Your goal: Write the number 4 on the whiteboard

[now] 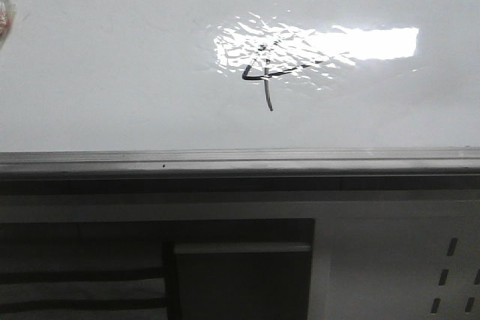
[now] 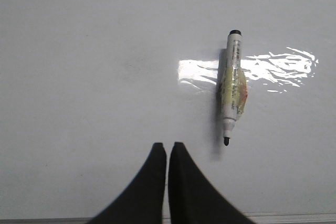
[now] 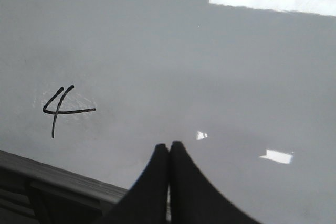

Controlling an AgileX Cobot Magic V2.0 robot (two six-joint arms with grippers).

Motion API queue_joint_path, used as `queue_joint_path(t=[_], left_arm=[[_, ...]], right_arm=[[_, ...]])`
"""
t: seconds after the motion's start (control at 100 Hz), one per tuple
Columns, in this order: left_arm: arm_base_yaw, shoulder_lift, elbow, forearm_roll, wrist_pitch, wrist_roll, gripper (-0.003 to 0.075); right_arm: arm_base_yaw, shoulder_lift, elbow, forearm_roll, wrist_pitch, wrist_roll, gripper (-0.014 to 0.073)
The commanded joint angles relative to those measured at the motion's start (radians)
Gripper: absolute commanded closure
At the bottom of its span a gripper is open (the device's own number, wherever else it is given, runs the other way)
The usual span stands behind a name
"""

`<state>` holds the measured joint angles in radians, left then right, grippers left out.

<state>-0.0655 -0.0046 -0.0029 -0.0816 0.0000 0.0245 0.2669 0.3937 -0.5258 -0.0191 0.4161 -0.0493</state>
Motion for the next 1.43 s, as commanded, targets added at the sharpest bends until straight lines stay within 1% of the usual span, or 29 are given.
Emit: queue_joint_path(t=[0.0, 0.18, 0.27, 0.35, 0.45, 0.54, 0.77, 0.84, 0.88, 1.42], left_arm=[[0.0, -0.029, 0.028, 0.0, -0.083, -0.011, 0.0741], [0.0, -0.029, 0.028, 0.0, -0.083, -0.011, 0.0741], [0.0, -0.027, 0.028, 0.0, -0.083, -0.011, 0.0741], [0.0, -0.027, 0.028, 0.0, -0.083, -0.011, 0.0741], [0.0, -0.027, 0.028, 0.0, -0.083, -0.011, 0.0741], [0.0, -0.027, 0.028, 0.0, -0.083, -0.011, 0.0741], [0.0, -0.027, 0.028, 0.0, -0.083, -0.011, 0.0741], [0.0, -0.027, 0.028, 0.0, -0.083, -0.011, 0.0741], [0.0, -0.027, 0.028, 0.0, -0.083, -0.011, 0.0741], [0.0, -0.027, 0.028, 0.0, -0.083, -0.011, 0.0741]], right_arm=[[-0.006, 0.006, -0.027, -0.014, -0.081, -0.003, 0.0664], [-0.006, -0.011, -0.016, -0.014, -0.089, -0.003, 0.0664], [-0.065, -0.062, 0.028, -0.009, -0.114, -0.003, 0.0664], [-0.153, -0.135, 0.117, -0.013, -0.169, -0.003, 0.0664], [-0.229, -0.229, 0.229, -0.011, -0.249, -0.003, 0.0664], [-0.255, -0.304, 0.348, -0.001, -0.352, -0.003, 0.0664], [-0.266, -0.427, 0.556, 0.019, -0.517, -0.003, 0.0664], [-0.266, -0.425, 0.549, 0.019, -0.486, -0.003, 0.0664], [-0.266, -0.425, 0.554, 0.019, -0.502, -0.003, 0.0664], [-0.266, -0.425, 0.554, 0.019, -0.495, -0.003, 0.0664]])
